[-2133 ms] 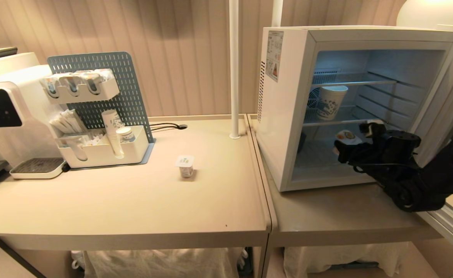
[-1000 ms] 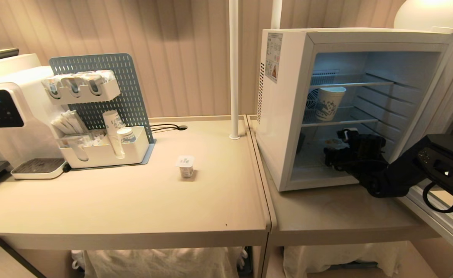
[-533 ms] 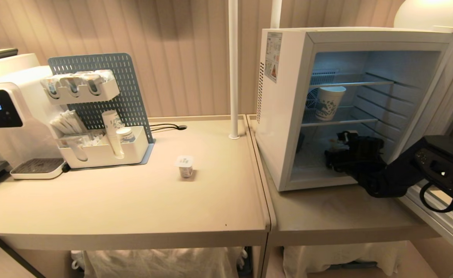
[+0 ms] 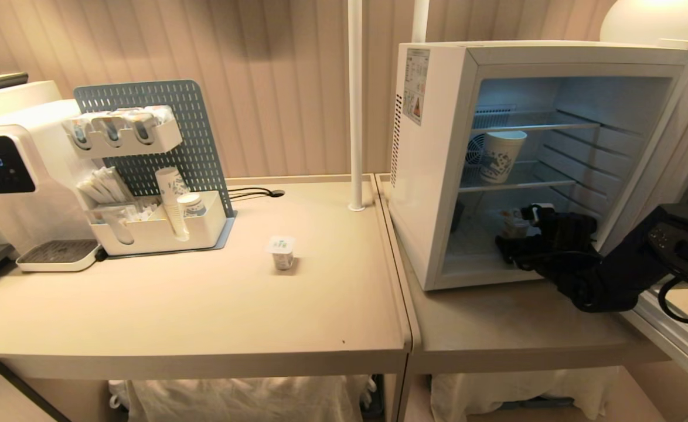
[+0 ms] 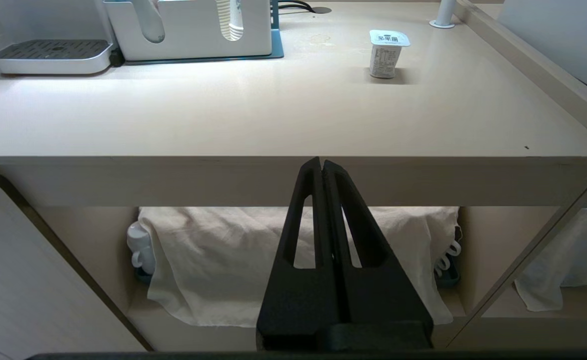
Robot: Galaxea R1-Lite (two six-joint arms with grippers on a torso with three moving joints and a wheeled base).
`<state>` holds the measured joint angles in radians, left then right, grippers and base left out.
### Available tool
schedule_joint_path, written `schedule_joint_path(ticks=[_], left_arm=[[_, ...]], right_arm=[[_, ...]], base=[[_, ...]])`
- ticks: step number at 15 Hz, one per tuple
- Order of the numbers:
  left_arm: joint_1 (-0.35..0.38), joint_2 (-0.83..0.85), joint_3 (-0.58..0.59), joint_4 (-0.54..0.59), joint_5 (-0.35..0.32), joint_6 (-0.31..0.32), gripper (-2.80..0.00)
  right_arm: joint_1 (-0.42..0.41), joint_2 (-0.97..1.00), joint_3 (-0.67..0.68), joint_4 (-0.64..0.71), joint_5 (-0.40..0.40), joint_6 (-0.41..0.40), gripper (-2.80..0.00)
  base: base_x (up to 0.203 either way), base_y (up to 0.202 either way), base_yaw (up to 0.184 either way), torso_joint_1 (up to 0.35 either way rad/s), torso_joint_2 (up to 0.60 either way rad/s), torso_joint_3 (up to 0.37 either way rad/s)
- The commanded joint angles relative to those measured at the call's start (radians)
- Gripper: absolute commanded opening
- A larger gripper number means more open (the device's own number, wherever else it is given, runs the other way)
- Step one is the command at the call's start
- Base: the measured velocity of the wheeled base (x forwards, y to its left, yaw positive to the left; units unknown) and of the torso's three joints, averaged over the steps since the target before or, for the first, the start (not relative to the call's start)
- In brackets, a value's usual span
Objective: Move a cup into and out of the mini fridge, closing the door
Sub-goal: Put the yoghurt in the freezer
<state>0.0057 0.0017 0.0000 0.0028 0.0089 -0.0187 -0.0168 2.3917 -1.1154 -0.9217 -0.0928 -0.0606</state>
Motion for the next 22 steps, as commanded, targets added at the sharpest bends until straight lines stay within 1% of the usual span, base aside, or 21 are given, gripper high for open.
schedule_joint_path(ticks=[1,6,10,11,15,17,18,20,22], left_arm=[[0.0,0.0,0.002,0.0,0.0,0.0,-2.8],[0.0,0.0,0.002,0.0,0.0,0.0,-2.8],[0.0,0.0,0.002,0.0,0.0,0.0,-2.8],[0.0,0.0,0.002,0.0,0.0,0.0,-2.8],[0.0,0.0,0.002,0.0,0.0,0.0,-2.8],[0.0,0.0,0.002,0.0,0.0,0.0,-2.8],[0.0,0.0,0.002,0.0,0.0,0.0,-2.8],[0.0,0.0,0.002,0.0,0.0,0.0,-2.8],[0.0,0.0,0.002,0.0,0.0,0.0,-2.8]], right_arm=[[0.0,-0.09,0.068,-0.019,0.008,0.0,0.0],[0.0,-0.301,0.285,-0.032,0.045,0.003,0.0],[0.0,-0.506,0.462,-0.036,0.066,0.008,0.0],[0.0,-0.574,0.517,-0.036,0.071,0.009,-2.8],[0.005,-0.919,0.727,-0.016,0.105,0.011,-2.8],[0.01,-1.127,0.798,0.048,0.109,0.012,-2.8],[0.011,-1.243,0.815,0.12,0.106,0.012,-2.8],[0.012,-1.487,0.822,0.331,0.099,0.014,-2.8],[0.012,-1.735,0.788,0.624,0.084,0.031,-2.8]], base=[[0.0,0.0,0.0,0.0,0.0,0.0],[0.0,0.0,0.0,0.0,0.0,0.0],[0.0,0.0,0.0,0.0,0.0,0.0],[0.0,0.0,0.0,0.0,0.0,0.0],[0.0,0.0,0.0,0.0,0.0,0.0],[0.0,0.0,0.0,0.0,0.0,0.0],[0.0,0.0,0.0,0.0,0.0,0.0],[0.0,0.0,0.0,0.0,0.0,0.0],[0.0,0.0,0.0,0.0,0.0,0.0]])
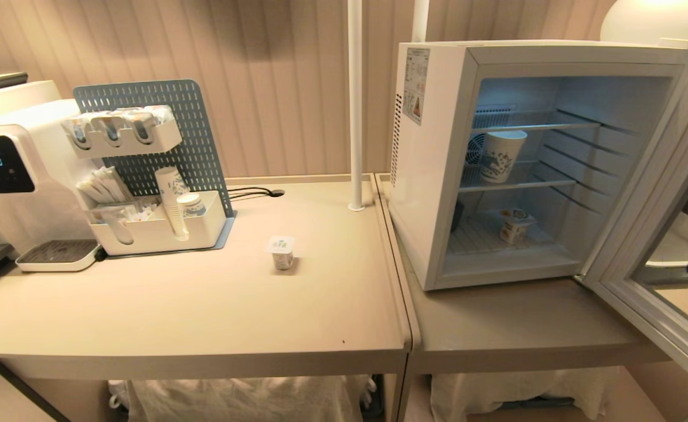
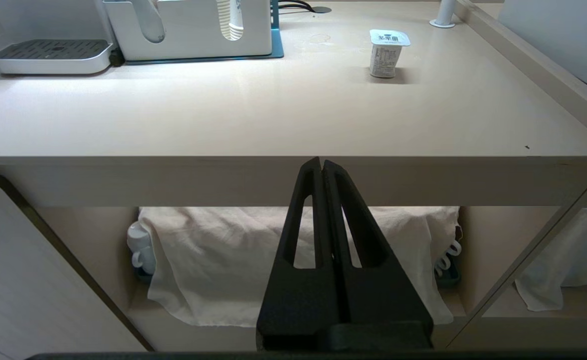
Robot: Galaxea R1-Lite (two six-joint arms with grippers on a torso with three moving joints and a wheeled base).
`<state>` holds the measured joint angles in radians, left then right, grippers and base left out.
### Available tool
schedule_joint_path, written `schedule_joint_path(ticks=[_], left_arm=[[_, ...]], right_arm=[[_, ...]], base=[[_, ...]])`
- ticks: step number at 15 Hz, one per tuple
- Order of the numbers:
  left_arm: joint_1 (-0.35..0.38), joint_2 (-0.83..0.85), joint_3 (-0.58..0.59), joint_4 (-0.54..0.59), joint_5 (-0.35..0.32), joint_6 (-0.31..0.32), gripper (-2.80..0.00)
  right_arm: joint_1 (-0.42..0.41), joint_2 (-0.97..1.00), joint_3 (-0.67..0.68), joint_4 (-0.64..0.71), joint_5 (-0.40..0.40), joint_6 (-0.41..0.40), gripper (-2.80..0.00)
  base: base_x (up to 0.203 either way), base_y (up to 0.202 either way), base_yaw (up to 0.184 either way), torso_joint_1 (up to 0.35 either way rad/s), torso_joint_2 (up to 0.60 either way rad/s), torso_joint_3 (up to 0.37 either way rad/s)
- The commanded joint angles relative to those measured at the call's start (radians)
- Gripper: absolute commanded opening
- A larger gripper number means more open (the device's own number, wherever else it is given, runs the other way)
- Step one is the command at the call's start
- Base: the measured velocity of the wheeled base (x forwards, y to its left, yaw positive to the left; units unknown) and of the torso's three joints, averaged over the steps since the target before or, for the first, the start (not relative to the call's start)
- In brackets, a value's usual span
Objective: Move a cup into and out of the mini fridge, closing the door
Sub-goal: Put the yoghurt in the freezer
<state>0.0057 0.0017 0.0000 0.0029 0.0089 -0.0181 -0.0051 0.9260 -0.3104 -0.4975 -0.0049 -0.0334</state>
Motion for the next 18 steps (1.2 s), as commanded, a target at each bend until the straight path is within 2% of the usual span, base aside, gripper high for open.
schedule_joint_path(ticks=[1,3,6,8,10,11,13,16,18], left_arm=[[0.0,0.0,0.002,0.0,0.0,0.0,-2.8],[0.0,0.0,0.002,0.0,0.0,0.0,-2.8],[0.0,0.0,0.002,0.0,0.0,0.0,-2.8],[0.0,0.0,0.002,0.0,0.0,0.0,-2.8],[0.0,0.0,0.002,0.0,0.0,0.0,-2.8],[0.0,0.0,0.002,0.0,0.0,0.0,-2.8],[0.0,0.0,0.002,0.0,0.0,0.0,-2.8],[0.0,0.0,0.002,0.0,0.0,0.0,-2.8],[0.0,0.0,0.002,0.0,-0.001,0.0,-2.8]], right_arm=[[-0.001,-0.388,-0.057,0.381,-0.019,0.016,-2.8],[-0.003,-0.608,-0.132,0.662,-0.038,0.03,-2.8],[-0.001,-0.888,-0.149,0.809,-0.051,0.035,-2.8],[0.0,-0.937,-0.082,0.764,-0.088,0.052,-2.8],[0.0,-0.931,0.105,0.609,-0.095,0.019,-2.8],[0.0,-0.929,0.213,0.54,-0.079,-0.009,-2.8],[0.0,-0.927,0.319,0.514,-0.03,-0.027,-2.8],[0.002,-0.924,0.259,0.641,0.017,-0.027,-2.8],[0.002,-0.926,0.264,0.619,0.019,-0.02,-2.8]], base=[[0.0,0.0,0.0,0.0,0.0,0.0],[0.0,0.0,0.0,0.0,0.0,0.0],[0.0,0.0,0.0,0.0,0.0,0.0],[0.0,0.0,0.0,0.0,0.0,0.0],[0.0,0.0,0.0,0.0,0.0,0.0],[0.0,0.0,0.0,0.0,0.0,0.0],[0.0,0.0,0.0,0.0,0.0,0.0],[0.0,0.0,0.0,0.0,0.0,0.0],[0.0,0.0,0.0,0.0,0.0,0.0]])
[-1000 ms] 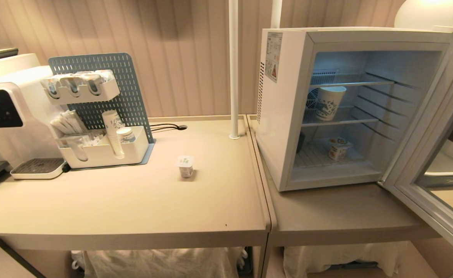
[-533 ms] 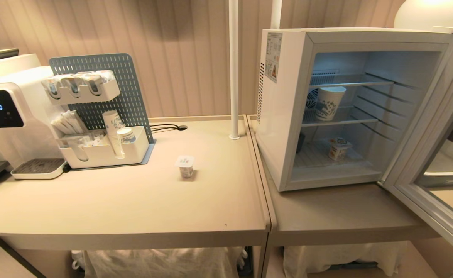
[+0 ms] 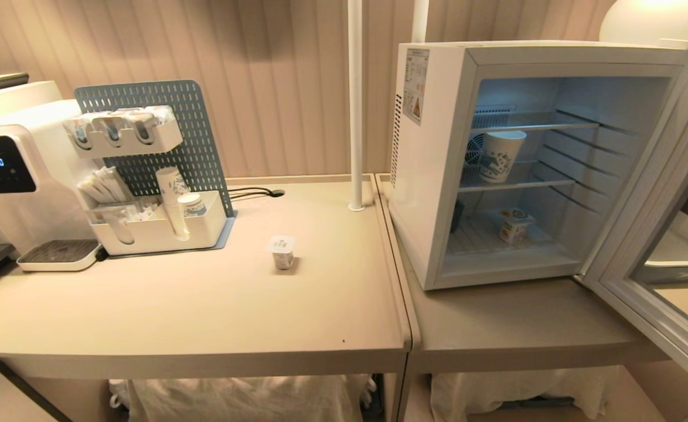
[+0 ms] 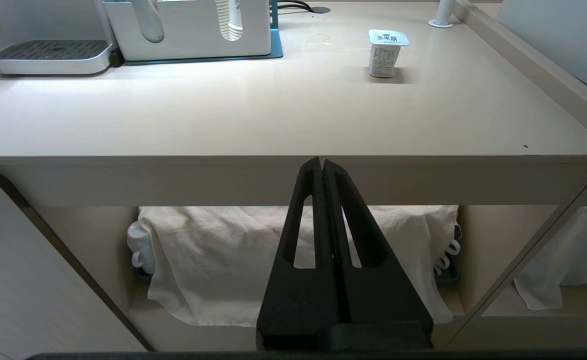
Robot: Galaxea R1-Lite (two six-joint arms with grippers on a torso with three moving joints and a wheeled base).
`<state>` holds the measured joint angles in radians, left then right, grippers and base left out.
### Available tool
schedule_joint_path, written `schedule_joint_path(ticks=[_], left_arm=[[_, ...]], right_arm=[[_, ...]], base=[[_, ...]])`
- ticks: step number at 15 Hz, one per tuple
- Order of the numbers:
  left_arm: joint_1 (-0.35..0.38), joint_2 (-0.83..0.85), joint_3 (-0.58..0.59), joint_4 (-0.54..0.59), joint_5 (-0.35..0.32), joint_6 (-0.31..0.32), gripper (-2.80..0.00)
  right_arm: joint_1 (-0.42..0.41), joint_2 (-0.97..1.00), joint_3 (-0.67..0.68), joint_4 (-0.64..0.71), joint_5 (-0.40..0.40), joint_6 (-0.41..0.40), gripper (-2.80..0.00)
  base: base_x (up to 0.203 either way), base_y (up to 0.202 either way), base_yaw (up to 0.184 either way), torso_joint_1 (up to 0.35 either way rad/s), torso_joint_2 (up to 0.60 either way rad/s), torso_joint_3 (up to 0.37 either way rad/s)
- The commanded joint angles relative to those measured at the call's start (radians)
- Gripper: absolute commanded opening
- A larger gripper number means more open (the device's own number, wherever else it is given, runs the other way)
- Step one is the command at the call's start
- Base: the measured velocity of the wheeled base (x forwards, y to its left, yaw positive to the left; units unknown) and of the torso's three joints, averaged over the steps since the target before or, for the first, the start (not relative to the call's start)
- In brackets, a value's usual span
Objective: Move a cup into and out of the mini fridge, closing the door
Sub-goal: Put the yoghurt in the freezer
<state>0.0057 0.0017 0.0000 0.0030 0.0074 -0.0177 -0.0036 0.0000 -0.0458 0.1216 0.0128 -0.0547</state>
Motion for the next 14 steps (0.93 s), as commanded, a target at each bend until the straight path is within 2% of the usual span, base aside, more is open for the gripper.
schedule_joint_path(ticks=[1,8,14], left_arm=[[0.0,0.0,0.002,0.0,0.0,-0.001,-2.8],[0.0,0.0,0.002,0.0,0.0,-0.001,-2.8],[0.0,0.0,0.002,0.0,-0.001,0.001,-2.8]], right_arm=[[0.001,0.002,0.0,0.001,0.001,0.001,-2.8],[0.001,0.003,0.0,0.0,0.001,0.004,-2.8],[0.001,0.003,0.0,0.001,0.0,0.007,-2.8]], base=[[-0.097,0.0,-0.002,0.004,0.01,0.004],[-0.183,0.0,0.001,0.0,0.0,0.002],[0.0,-0.01,-0.002,0.0,0.0,0.0]])
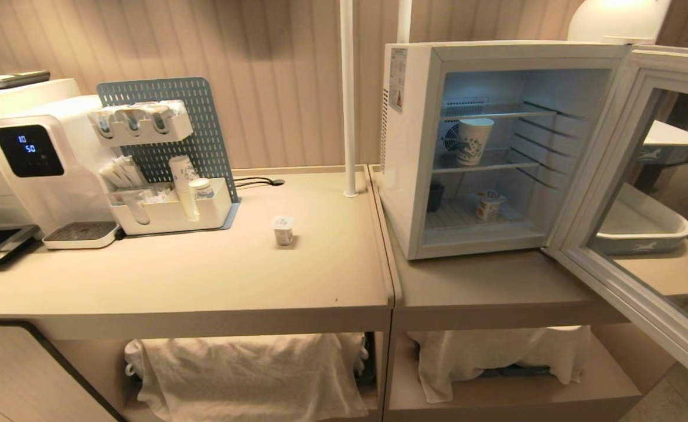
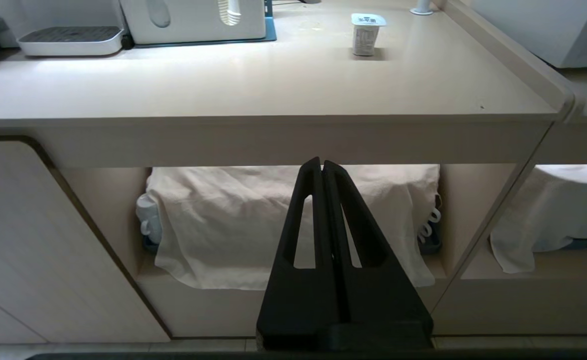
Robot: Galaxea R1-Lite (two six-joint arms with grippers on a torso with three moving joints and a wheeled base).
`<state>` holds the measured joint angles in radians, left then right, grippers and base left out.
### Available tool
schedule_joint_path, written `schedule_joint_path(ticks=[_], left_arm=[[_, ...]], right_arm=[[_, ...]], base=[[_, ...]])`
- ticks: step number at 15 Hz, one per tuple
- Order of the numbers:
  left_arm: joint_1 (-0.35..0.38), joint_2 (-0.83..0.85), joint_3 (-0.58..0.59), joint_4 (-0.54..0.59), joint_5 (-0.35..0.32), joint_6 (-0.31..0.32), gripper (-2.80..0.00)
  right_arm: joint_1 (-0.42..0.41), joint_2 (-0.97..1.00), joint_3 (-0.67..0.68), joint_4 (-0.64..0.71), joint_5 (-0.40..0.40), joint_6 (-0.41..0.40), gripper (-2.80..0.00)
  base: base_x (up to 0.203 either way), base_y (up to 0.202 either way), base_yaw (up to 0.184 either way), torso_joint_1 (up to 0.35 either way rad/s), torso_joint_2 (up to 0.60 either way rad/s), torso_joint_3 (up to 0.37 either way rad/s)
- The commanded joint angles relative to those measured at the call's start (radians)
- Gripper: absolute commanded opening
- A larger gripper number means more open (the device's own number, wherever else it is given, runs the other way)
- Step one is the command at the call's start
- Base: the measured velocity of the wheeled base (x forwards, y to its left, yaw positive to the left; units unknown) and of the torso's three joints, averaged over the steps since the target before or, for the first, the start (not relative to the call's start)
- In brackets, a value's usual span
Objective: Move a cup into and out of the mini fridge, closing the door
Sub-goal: Put the yoghurt in the freezer
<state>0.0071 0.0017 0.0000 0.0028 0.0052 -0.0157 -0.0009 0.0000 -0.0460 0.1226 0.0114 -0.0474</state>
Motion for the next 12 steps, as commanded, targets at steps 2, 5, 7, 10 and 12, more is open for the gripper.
schedule_joint_path(ticks=[2,5,7,10,12], left_arm=[[-0.001,0.0,0.002,0.0,0.001,-0.001,-2.8],[-0.001,0.0,0.002,0.0,0.001,-0.001,-2.8],[-0.001,0.0,0.002,0.0,0.002,0.0,-2.8],[-0.001,0.0,0.002,0.0,0.001,0.0,-2.8],[-0.001,0.0,0.002,0.0,0.001,0.0,-2.8]], right_arm=[[-0.004,0.003,0.0,-0.001,0.001,0.001,-2.8],[-0.004,0.003,0.0,0.0,0.001,0.001,-2.8],[-0.003,0.003,0.0,0.0,0.001,0.001,-2.8],[-0.002,0.003,0.0,0.0,0.001,0.001,-2.8],[-0.003,0.003,0.0,0.0,0.001,0.001,-2.8]], base=[[0.0,0.0,0.0,0.0,0.0,0.0],[0.0,0.0,0.0,0.0,0.0,0.0],[0.0,0.0,0.0,0.0,0.0,0.0],[0.0,0.0,0.0,0.0,0.0,0.0],[0.001,0.109,0.005,0.002,0.0,0.003]])
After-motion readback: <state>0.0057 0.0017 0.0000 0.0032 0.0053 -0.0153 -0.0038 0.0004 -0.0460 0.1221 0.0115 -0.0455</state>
